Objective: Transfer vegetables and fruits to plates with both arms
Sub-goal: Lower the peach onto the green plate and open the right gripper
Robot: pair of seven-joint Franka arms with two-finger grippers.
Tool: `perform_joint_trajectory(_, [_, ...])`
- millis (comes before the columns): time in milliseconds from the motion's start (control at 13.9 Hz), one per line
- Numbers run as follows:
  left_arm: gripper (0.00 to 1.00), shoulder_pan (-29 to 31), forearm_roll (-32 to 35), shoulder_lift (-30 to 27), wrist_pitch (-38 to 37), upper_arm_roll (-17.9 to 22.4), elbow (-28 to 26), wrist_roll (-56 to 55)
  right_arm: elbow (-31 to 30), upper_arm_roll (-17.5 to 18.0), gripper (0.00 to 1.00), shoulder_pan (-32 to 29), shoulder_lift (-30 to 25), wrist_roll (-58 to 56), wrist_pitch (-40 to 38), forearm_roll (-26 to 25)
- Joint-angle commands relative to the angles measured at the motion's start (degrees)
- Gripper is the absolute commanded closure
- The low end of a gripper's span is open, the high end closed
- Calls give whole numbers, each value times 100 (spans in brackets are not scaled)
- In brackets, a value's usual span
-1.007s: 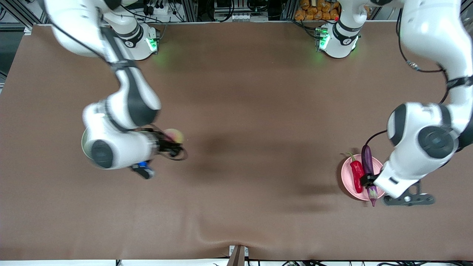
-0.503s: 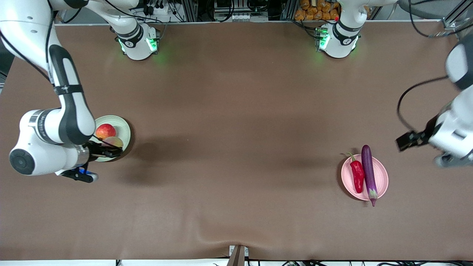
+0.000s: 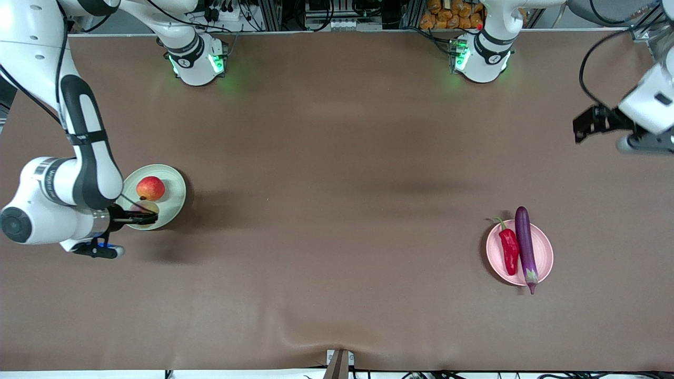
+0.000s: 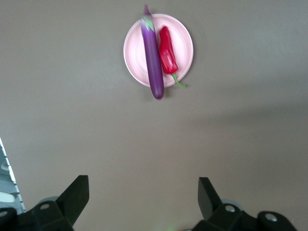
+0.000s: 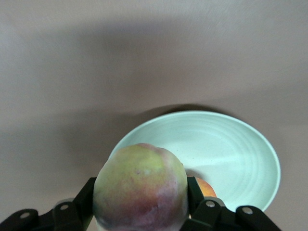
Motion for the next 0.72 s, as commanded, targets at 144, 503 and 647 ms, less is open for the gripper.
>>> perform_joint_trajectory(144, [0, 191, -455, -10, -174, -135, 198, 157, -604, 61, 100, -139, -115, -262, 562, -92])
perform_joint_trajectory(503, [0, 208, -437, 140, -86, -118, 358, 60, -930, 61, 3, -139, -124, -244, 836, -66])
perform_joint_trajectory(647, [0, 190, -464, 114, -33, -144, 367, 8, -878, 61, 0, -148, -141, -244, 670, -57])
